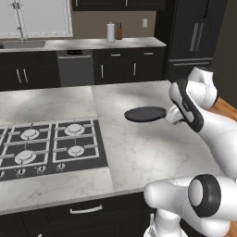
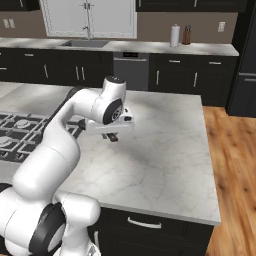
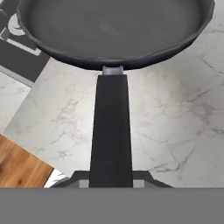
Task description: Place both pans onto different burners. Then place the lime and the chicken drumstick on different pans.
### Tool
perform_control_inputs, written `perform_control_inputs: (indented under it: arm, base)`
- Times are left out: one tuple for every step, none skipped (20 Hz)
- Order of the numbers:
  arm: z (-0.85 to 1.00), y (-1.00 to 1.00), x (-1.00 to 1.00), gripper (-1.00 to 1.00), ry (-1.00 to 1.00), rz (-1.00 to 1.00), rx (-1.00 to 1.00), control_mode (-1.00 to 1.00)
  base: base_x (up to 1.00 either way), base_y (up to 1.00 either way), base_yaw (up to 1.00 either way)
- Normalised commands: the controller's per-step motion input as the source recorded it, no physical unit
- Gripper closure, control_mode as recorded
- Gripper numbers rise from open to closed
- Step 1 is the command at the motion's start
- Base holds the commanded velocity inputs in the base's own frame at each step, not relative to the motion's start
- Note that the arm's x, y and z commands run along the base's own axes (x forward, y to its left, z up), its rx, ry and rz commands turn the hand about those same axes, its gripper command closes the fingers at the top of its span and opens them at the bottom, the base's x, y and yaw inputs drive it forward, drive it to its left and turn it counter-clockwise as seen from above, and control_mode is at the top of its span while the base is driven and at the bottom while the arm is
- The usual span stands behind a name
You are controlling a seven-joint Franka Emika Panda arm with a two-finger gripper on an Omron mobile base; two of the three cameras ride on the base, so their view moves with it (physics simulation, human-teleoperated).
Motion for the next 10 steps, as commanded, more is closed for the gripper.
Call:
perform_control_inputs:
  arm:
    - [0.00, 0.00, -0.11, 1.00, 0.00, 0.05, 0.09, -1.00]
    - [0.00, 0.00, -0.12, 1.00, 0.00, 0.05, 0.08, -1.00]
    - [0.00, 0.00, -0.11, 1.00, 0.00, 0.03, 0.07, -1.00]
    - [0.00, 0.00, -0.14, 1.00, 0.00, 0.02, 0.05, -1.00]
    - [0.00, 0.00, -0.15, 1.00, 0.00, 0.01, 0.02, -1.00]
    - [0.00, 0.00, 0.00, 1.00, 0.00, 0.00, 0.00, 1.00]
    - [0.00, 0.00, 0.00, 1.00, 0.00, 0.00, 0.00, 1.00]
    - [0.00, 0.00, 0.00, 1.00, 0.00, 0.00, 0.00, 1.00]
    - [0.00, 0.00, 0.00, 1.00, 0.00, 0.00, 0.00, 1.00]
    - [0.00, 0.00, 0.00, 1.00, 0.00, 0.00, 0.00, 1.00]
  base:
    - [0.00, 0.00, 0.00]
    - [0.00, 0.00, 0.00]
    - [0.00, 0.00, 0.00]
    - [0.00, 0.00, 0.00]
    - [0.00, 0.00, 0.00]
    - [-0.24, 0.00, 0.00]
    - [-0.28, 0.02, 0.00]
    - [-0.27, 0.16, 0.00]
    - [-0.24, 0.21, 0.00]
    - [-0.28, 0.31, 0.00]
